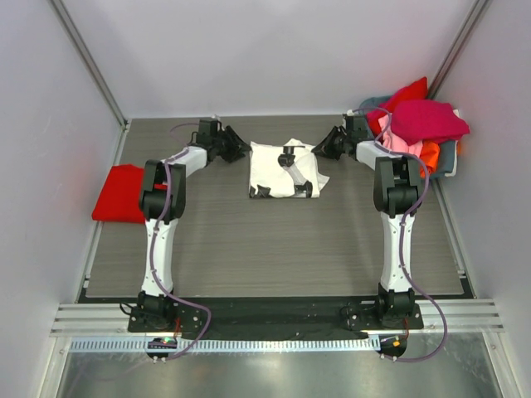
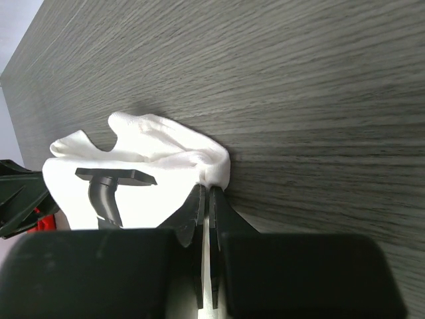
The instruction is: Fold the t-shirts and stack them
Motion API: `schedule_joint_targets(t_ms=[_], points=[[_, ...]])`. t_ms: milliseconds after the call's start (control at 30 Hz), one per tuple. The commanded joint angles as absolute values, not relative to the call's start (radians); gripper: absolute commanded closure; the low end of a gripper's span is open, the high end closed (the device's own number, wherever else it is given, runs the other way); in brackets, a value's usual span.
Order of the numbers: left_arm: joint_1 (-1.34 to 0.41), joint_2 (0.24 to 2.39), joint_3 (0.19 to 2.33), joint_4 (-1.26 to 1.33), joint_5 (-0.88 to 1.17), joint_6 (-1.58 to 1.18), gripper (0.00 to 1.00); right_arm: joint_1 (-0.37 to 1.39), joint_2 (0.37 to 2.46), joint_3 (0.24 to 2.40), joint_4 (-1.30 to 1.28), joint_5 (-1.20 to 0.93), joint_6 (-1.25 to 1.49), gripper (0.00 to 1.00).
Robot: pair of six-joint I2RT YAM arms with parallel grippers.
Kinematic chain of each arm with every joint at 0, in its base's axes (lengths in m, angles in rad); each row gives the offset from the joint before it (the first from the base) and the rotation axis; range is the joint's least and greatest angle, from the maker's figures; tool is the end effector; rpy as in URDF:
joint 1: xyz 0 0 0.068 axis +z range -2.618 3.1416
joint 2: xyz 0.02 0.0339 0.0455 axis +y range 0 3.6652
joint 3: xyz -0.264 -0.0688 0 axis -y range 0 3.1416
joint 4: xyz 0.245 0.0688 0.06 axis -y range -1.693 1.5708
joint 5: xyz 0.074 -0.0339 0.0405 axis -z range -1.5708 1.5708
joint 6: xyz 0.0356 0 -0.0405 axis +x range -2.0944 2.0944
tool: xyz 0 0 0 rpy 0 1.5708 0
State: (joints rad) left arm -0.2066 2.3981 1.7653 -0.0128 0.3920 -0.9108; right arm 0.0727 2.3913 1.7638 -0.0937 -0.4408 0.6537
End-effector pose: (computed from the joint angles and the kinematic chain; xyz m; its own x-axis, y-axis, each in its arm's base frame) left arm 0.5186 -0.1226 0.1314 -0.7468 -0.5894 -0.3081 -0.1659 0.6137 -0.7719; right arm 0.5239 0.0534 0.1281 -0.7571 0.4963 -0.4249 0.0946 0.7267 0.6804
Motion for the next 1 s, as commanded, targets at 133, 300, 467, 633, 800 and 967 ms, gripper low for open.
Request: schedule_joint_targets(t_ms=[133,300,467,633,800,967], points=[[-0.210,2.205,1.707,-0.214,0.233,-0.720,0.43,0.064,2.399,1.758,-0.132,-0.422,0.635,0.94],[-0.210,2.022,1.562,-0.392,0.059,-0.635,0.43,0.064,2.385,1.741,-0.127,-0.431,0.647,0.93],[-0.210,1.850,1.462,-0.582,-0.231,-0.572,0.44,0.066,2.375,1.701,-0.092,-0.454,0.655,0.93],[-0.213,1.853,1.465,-0.758,-0.610,-0.563,0.52,0.069,2.332,1.669,-0.095,-0.434,0.644,0.92],[-0.212,2.010,1.541,-0.928,-0.869,-0.601,0.60,0.069,2.333,1.658,-0.094,-0.453,0.640,0.92],[-0.212,2.157,1.638,-1.066,-1.014,-0.661,0.59,0.069,2.338,1.649,-0.092,-0.465,0.637,0.91]])
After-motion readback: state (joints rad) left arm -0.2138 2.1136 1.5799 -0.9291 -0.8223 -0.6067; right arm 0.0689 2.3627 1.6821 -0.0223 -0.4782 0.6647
